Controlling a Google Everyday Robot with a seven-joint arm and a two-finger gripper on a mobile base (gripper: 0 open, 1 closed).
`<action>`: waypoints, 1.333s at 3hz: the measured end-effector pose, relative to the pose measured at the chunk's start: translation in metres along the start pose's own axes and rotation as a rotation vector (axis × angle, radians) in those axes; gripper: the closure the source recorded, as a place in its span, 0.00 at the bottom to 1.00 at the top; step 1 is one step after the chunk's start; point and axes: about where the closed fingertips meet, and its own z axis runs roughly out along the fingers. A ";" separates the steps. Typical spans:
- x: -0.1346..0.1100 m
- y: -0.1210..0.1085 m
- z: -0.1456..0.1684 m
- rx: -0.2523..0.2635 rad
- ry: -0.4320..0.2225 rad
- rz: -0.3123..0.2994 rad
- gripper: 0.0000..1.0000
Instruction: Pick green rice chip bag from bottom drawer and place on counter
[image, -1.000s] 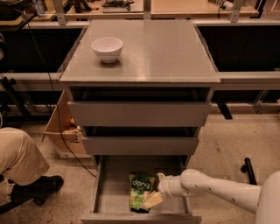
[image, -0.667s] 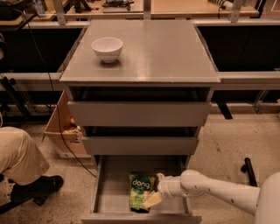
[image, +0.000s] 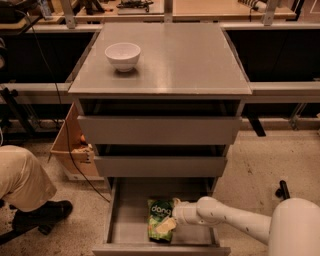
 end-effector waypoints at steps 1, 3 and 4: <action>0.010 -0.016 0.030 0.016 -0.022 0.015 0.00; 0.019 -0.052 0.083 0.100 -0.020 -0.018 0.00; 0.020 -0.061 0.106 0.134 0.009 -0.051 0.00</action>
Offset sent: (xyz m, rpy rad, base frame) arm 0.0674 0.0173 -0.0894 -0.0117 -0.0707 -0.0849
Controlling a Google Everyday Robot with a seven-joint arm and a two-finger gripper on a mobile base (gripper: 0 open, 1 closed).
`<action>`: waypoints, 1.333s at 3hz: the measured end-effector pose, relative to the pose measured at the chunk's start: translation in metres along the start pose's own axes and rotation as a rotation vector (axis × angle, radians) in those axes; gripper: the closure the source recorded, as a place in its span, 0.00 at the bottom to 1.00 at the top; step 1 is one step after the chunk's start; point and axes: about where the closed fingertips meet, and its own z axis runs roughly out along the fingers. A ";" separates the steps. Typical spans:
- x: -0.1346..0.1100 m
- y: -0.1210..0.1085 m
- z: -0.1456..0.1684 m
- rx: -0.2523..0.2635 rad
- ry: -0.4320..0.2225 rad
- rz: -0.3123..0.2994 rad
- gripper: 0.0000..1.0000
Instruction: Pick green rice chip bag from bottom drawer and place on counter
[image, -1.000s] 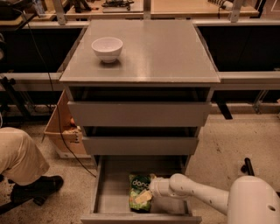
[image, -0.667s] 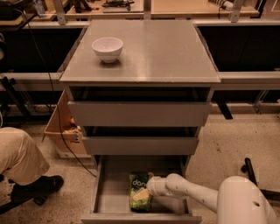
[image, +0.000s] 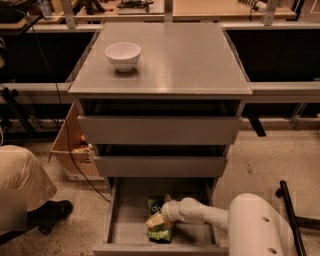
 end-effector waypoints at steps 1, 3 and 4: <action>0.009 0.000 0.019 0.007 0.037 -0.018 0.14; 0.016 0.003 0.027 0.017 0.058 -0.036 0.61; 0.010 0.008 0.017 0.016 0.043 -0.042 0.84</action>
Offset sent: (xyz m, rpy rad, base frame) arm 0.0027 0.0076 -0.0427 -0.0897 0.0130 0.0151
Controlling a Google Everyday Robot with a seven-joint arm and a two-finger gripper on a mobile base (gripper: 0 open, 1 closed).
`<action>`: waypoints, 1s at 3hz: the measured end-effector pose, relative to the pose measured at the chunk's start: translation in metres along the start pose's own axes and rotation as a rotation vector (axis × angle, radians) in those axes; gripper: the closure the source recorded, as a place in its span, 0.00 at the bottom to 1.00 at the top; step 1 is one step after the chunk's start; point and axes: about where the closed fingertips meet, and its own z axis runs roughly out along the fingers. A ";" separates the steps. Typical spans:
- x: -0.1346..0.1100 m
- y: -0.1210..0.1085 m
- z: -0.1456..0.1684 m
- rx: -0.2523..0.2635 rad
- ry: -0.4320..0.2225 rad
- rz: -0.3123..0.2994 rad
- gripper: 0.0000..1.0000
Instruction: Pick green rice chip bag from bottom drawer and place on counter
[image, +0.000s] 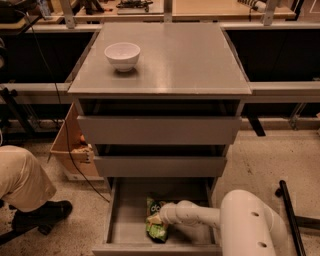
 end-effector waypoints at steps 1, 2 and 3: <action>-0.020 -0.012 -0.040 -0.035 -0.075 0.024 1.00; -0.026 -0.032 -0.081 -0.087 -0.136 0.053 1.00; -0.020 -0.065 -0.133 -0.126 -0.167 0.082 1.00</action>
Offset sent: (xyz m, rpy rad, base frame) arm -0.0152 -0.0827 0.1172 0.3053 0.1015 0.1227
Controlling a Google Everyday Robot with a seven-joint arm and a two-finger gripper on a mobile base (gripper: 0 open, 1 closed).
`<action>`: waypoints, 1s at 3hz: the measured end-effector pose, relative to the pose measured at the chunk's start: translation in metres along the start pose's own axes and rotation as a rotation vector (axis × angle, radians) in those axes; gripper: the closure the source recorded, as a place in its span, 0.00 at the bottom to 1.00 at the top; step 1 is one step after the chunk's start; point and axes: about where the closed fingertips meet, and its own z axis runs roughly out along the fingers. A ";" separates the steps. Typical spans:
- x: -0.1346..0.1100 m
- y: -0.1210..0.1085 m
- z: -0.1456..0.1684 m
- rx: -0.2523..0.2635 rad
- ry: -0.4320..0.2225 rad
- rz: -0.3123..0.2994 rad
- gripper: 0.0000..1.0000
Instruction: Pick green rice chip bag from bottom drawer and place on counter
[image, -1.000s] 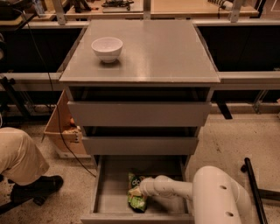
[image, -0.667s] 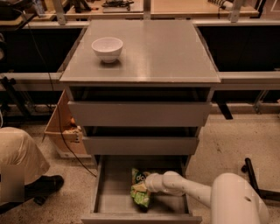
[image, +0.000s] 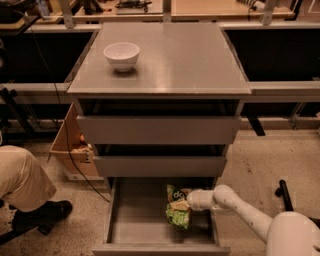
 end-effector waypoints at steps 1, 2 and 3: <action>0.003 -0.009 -0.038 -0.077 0.010 0.036 1.00; 0.005 0.014 -0.038 -0.162 0.019 0.034 1.00; 0.007 0.023 -0.041 -0.165 0.027 0.021 1.00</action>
Offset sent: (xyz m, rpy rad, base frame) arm -0.0043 -0.0295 0.0151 0.0300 0.0500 0.0294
